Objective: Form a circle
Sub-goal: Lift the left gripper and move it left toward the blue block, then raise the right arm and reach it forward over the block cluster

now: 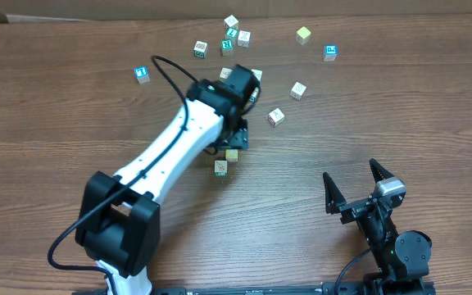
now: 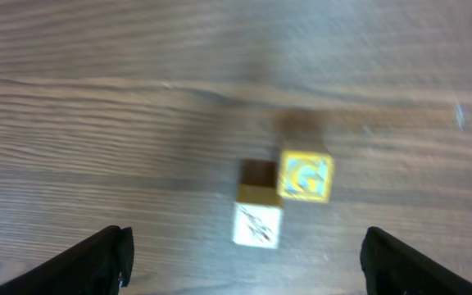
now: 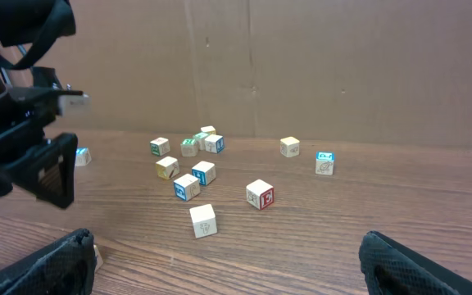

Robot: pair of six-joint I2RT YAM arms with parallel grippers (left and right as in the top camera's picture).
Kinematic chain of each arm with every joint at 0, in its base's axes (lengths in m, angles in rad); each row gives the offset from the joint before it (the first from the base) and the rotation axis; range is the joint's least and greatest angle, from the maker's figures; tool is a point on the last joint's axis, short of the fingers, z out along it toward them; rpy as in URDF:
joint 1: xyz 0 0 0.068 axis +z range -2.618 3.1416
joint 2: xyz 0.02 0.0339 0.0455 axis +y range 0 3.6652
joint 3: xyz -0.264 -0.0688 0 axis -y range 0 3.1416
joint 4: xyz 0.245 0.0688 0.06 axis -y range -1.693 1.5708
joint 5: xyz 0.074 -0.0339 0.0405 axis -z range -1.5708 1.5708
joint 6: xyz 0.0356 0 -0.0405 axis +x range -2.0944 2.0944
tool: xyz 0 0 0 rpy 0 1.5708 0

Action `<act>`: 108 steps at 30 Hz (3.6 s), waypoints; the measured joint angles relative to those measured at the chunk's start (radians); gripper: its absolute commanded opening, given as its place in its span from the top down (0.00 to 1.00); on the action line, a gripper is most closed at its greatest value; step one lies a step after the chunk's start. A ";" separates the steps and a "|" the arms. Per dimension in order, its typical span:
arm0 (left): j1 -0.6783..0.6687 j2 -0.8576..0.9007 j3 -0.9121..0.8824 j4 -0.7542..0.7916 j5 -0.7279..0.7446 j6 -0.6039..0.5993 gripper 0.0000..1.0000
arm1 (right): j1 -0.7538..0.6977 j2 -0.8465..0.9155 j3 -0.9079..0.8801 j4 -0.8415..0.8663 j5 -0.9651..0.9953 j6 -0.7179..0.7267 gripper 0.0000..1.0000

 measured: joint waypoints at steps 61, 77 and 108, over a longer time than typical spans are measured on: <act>0.632 0.000 0.002 -0.061 -0.014 0.079 0.00 | 0.000 0.000 0.030 0.102 -0.069 0.123 0.00; 0.632 0.000 0.002 -0.061 -0.014 0.079 0.00 | 0.000 0.309 0.594 -0.275 -0.020 0.147 0.00; 0.632 0.000 0.003 -0.061 -0.014 0.079 0.00 | 0.000 1.785 1.823 -1.003 -0.160 0.082 0.57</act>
